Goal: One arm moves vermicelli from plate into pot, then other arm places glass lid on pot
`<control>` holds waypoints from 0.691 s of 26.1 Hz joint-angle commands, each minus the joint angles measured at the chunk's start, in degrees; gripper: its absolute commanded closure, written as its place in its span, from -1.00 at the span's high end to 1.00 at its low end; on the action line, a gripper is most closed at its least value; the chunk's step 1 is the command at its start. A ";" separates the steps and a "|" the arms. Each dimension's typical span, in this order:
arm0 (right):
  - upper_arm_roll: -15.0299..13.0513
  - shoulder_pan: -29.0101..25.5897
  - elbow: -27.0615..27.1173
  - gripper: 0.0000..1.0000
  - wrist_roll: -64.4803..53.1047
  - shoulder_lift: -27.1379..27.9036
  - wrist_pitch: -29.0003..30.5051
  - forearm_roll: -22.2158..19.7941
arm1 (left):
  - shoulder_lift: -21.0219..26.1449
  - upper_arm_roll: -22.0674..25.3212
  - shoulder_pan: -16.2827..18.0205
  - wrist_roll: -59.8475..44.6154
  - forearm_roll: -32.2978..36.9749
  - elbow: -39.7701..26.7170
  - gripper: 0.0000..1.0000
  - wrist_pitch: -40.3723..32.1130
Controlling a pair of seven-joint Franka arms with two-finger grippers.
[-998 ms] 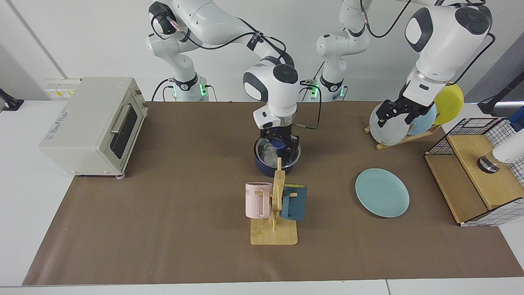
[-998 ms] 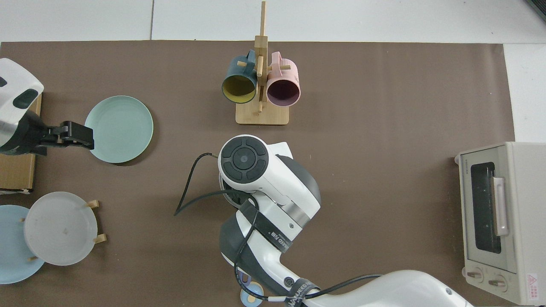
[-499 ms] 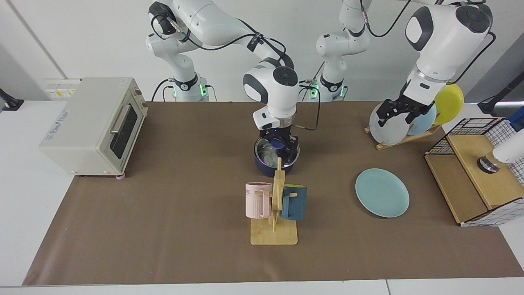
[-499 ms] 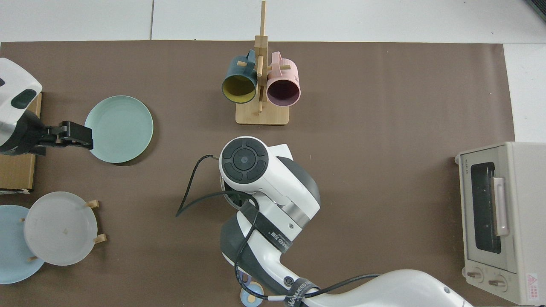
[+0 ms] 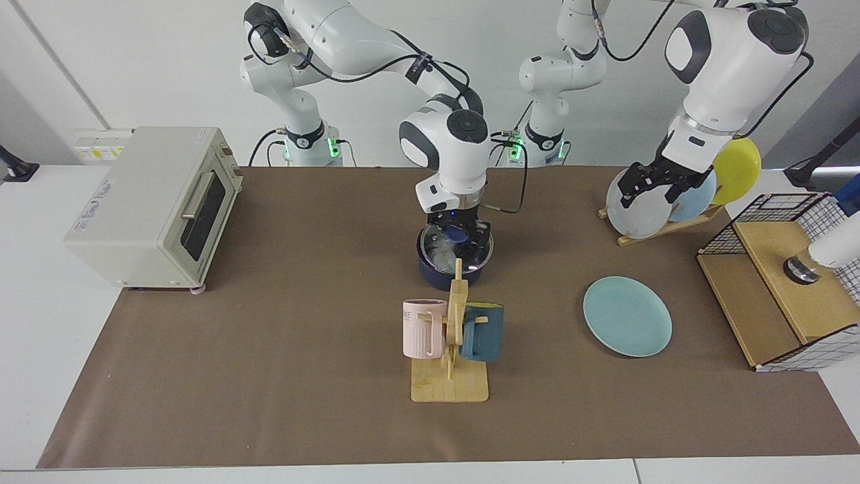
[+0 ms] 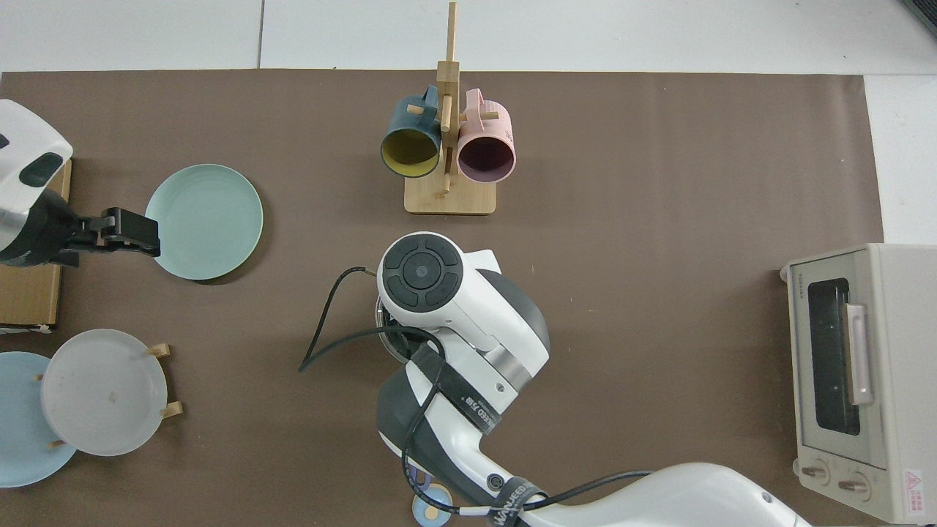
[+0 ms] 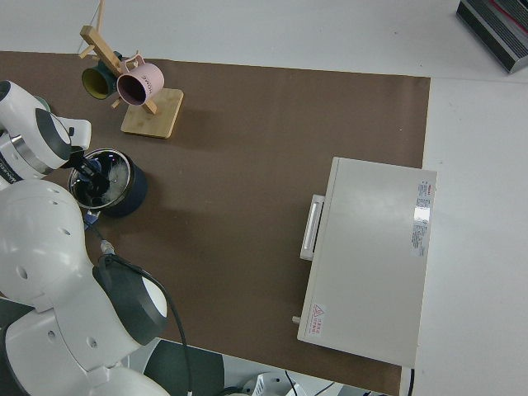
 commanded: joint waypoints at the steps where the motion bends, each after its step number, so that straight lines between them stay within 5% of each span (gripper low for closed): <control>1: 1.19 -1.48 -1.23 -1.00 0.97 -1.04 -1.19 0.82 | -1.28 0.41 -0.52 -0.01 0.34 -1.23 1.00 0.00; 18: 1.10 -1.22 -2.46 -1.00 1.24 -1.74 0.22 -0.15 | -1.28 0.41 -0.52 0.08 0.34 -1.23 1.00 0.00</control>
